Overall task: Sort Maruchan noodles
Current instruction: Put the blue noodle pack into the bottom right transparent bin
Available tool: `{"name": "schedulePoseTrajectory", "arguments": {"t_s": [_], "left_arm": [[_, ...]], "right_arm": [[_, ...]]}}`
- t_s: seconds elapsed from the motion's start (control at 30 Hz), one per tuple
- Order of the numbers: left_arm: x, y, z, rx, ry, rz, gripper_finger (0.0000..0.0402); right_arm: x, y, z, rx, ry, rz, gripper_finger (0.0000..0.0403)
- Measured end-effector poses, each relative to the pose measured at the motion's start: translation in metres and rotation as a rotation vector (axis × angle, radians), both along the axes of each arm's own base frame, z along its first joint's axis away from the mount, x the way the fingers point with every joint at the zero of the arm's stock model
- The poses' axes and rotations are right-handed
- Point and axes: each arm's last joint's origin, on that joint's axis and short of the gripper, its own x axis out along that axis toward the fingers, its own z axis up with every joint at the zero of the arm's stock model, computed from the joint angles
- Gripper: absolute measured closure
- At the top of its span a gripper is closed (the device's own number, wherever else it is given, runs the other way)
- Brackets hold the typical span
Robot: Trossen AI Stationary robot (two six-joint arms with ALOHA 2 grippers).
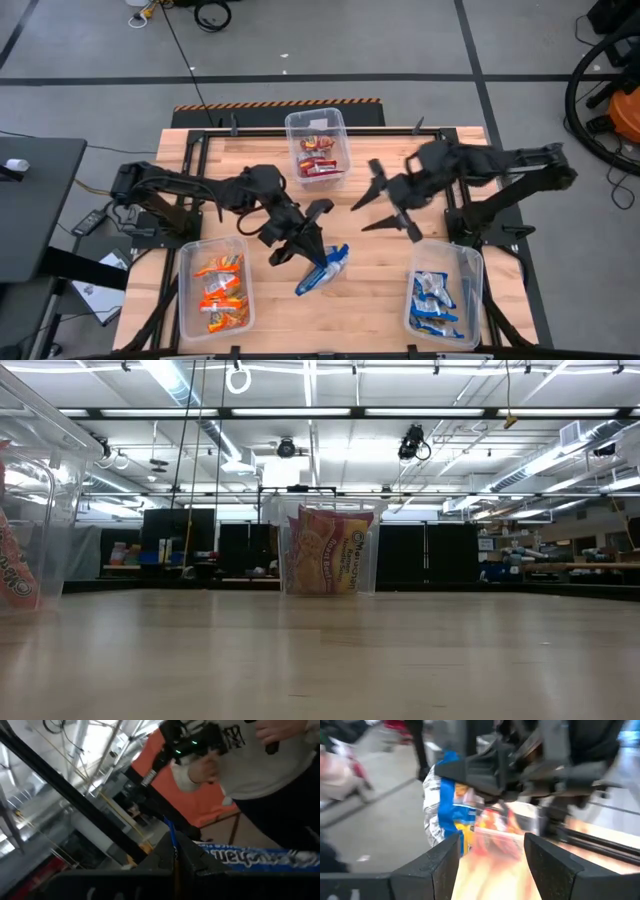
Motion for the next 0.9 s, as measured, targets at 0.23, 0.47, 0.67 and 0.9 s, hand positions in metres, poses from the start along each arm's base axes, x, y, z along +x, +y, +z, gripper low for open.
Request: {"name": "schedulePoseTrajectory", "arguments": {"t_s": [0.23, 0.47, 0.67, 0.9], "left_arm": [[-0.002, 0.002, 0.003, -0.015, 0.01, 0.055, 0.04], [-0.014, 0.004, 0.018, -0.034, -0.014, 0.067, 0.04], [-0.015, 0.004, 0.018, -0.045, 0.006, 0.065, 0.0399], [-0.016, 0.002, 0.021, -0.052, -0.013, 0.047, 0.0399]], "right_arm": [[0.045, 0.005, -0.02, 0.127, 0.018, 0.224, 0.0175], [0.059, 0.015, -0.037, 0.161, 0.108, 0.262, 0.0144], [0.063, 0.016, -0.021, 0.145, -0.071, 0.201, 0.0124], [0.069, 0.019, -0.031, 0.157, -0.012, 0.194, 0.0145]]}}
